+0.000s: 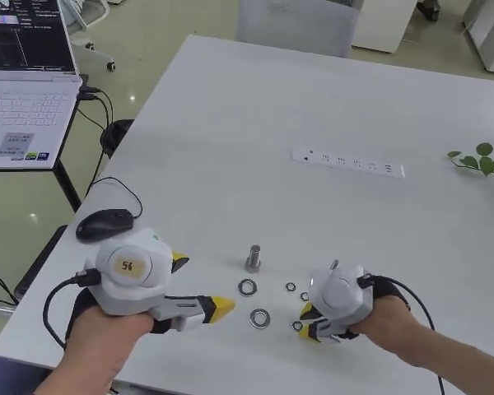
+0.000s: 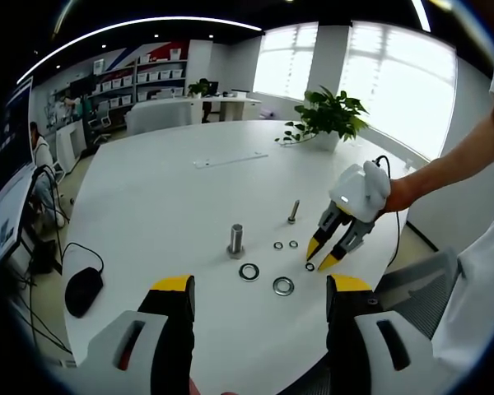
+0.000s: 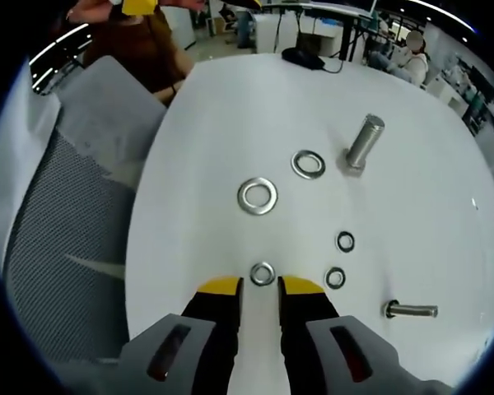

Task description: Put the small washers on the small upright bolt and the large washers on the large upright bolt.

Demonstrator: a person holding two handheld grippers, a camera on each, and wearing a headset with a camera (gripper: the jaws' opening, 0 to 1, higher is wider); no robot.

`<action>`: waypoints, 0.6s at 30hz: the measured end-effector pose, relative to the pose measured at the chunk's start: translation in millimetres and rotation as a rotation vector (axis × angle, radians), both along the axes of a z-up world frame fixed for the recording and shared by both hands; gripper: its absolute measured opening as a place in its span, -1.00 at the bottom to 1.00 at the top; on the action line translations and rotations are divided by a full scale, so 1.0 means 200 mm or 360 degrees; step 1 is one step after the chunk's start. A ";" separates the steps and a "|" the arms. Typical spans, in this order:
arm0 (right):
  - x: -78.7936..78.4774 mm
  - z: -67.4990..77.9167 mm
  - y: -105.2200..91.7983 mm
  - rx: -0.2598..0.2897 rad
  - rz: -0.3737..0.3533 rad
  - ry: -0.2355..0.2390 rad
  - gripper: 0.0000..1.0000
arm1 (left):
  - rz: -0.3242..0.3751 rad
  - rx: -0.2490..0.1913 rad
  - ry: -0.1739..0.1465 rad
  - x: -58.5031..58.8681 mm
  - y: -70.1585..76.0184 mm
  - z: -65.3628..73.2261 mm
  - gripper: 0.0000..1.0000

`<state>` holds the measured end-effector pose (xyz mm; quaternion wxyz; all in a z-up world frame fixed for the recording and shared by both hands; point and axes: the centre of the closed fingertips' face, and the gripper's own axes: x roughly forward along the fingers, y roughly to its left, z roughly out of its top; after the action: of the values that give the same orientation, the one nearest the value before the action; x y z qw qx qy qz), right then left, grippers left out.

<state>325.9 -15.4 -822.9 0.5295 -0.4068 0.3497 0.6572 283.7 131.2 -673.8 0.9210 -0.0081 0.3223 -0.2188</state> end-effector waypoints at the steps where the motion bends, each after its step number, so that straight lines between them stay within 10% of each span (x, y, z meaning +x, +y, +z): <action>1: 0.00 -0.01 0.00 -0.0006 0.0009 -0.0001 -0.62 | 0.0002 -0.0001 0.0000 0.00 0.00 0.00 0.28; 18: 0.00 -0.01 0.02 0.0007 0.0065 -0.0053 -0.65 | 0.0015 -0.0014 0.0006 -0.01 0.00 -0.01 0.28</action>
<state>326.8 -12.2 -825.3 0.5227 -0.4236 0.3310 0.6617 281.8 131.0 -676.7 0.9213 -0.0142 0.3231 -0.2160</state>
